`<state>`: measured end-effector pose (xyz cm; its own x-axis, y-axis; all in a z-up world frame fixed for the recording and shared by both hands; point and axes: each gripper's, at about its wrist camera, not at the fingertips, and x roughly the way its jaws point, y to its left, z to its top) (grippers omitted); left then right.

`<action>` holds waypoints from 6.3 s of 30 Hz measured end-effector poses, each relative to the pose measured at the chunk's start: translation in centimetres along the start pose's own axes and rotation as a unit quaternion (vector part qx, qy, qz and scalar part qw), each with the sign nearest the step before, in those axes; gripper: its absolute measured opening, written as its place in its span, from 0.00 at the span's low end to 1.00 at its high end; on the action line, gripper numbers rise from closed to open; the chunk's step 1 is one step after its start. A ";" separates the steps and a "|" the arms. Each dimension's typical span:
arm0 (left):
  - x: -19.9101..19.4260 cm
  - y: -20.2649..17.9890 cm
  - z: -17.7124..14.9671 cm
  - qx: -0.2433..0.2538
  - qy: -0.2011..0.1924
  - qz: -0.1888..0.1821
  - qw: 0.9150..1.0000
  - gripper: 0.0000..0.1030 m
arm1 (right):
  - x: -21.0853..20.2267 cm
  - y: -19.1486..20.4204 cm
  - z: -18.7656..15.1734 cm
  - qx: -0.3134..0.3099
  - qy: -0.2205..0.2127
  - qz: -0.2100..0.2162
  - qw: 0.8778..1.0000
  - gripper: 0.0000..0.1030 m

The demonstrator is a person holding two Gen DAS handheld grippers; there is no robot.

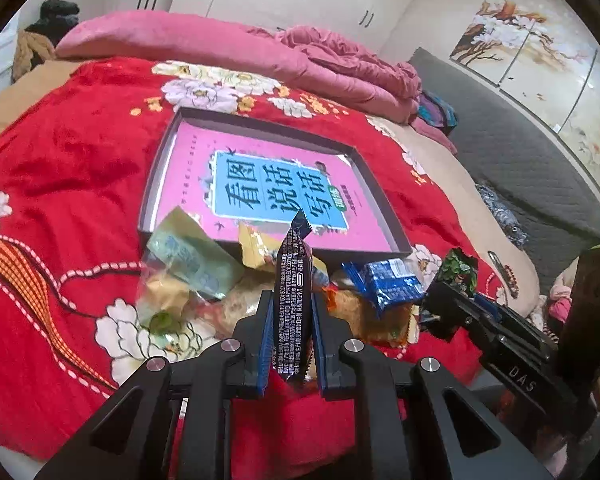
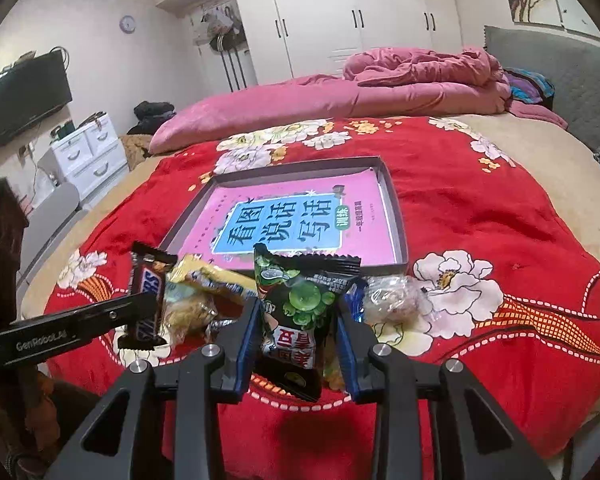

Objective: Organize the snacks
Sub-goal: 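Lift the Snickers bar with the left tool while the right tool lifts the green packet toward the tray, then release the Snickers bar into the tray while the right tool releases the green packet, then withdraw both open tools from the tray back toward the snack pile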

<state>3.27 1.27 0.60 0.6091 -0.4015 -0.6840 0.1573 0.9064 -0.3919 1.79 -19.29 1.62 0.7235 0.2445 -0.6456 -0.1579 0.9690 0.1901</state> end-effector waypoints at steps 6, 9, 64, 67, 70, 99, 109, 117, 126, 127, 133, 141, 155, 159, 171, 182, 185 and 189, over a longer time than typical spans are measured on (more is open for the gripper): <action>0.0 0.5 0.8 -0.004 -0.013 0.004 1.000 0.17 | 0.5 -0.6 0.8 0.012 -0.009 -0.005 1.000 0.35; -0.1 0.8 1.4 -0.008 -0.024 0.010 1.000 0.17 | 0.7 -1.0 1.2 0.018 -0.013 -0.008 1.000 0.35; 4.9 5.9 8.2 -0.050 -0.065 0.057 0.995 0.17 | 7.8 -4.7 6.8 0.051 -0.031 -0.047 0.997 0.35; 5.2 6.2 8.4 -0.055 -0.063 0.057 0.995 0.17 | 8.1 -4.9 7.0 0.052 -0.031 -0.050 0.997 0.35; 5.5 6.4 8.4 -0.060 -0.058 0.053 0.995 0.17 | 8.3 -5.0 7.2 0.051 -0.031 -0.052 0.997 0.35; 9.0 6.1 8.1 -0.051 0.003 0.059 0.997 0.17 | 12.2 -6.1 6.5 0.051 0.047 -0.068 0.995 0.35; 9.3 6.2 8.0 -0.054 0.012 0.059 0.997 0.17 | 13.0 -6.0 6.0 0.046 0.071 -0.064 0.994 0.35; 9.5 6.2 8.1 -0.053 0.015 0.055 0.997 0.17 | 13.3 -6.0 5.7 0.047 0.086 -0.060 0.993 0.35; 9.4 6.3 8.0 -0.054 0.013 0.055 0.997 0.17 | 13.0 -6.1 5.8 0.051 0.081 -0.054 0.994 0.35; 9.4 6.3 8.0 -0.055 0.012 0.055 0.997 0.17 | 12.9 -6.1 5.8 0.051 0.080 -0.054 0.994 0.35; 9.3 6.4 8.1 -0.055 0.012 0.056 0.997 0.17 | 12.7 -6.3 5.9 0.054 0.076 -0.052 0.994 0.35; 8.8 6.5 8.2 -0.052 0.007 0.060 0.997 0.21 | 12.2 -6.9 5.9 0.069 0.068 -0.055 0.994 0.35; 6.8 6.0 8.2 -0.024 -0.022 0.066 0.997 0.51 | 10.6 -5.7 6.8 0.056 0.030 -0.039 0.997 0.43; 6.4 6.1 8.3 -0.025 -0.027 0.068 0.997 0.58 | 10.4 -5.7 6.9 0.058 0.026 -0.040 0.997 0.53; 5.1 6.3 8.1 -0.022 -0.041 0.075 0.996 0.65 | 9.3 -6.4 7.1 0.079 0.010 -0.034 0.996 0.69; 3.9 5.9 7.6 -0.010 -0.048 0.087 0.995 0.71 | 7.9 -5.6 7.2 0.061 -0.003 -0.034 0.998 0.77; 3.6 5.7 7.4 -0.008 -0.047 0.087 0.995 0.71 | 7.4 -5.4 7.3 0.057 -0.006 -0.035 0.998 0.77; 2.8 5.4 7.2 -0.009 -0.051 0.087 0.995 0.72 | 6.5 -4.9 7.4 0.049 -0.012 -0.036 0.998 0.79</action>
<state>11.46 5.99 1.01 0.7014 -0.2219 -0.6774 0.0283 0.9582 -0.2847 12.26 -22.75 1.99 0.7468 0.1715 -0.6426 -0.0387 0.9757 0.2155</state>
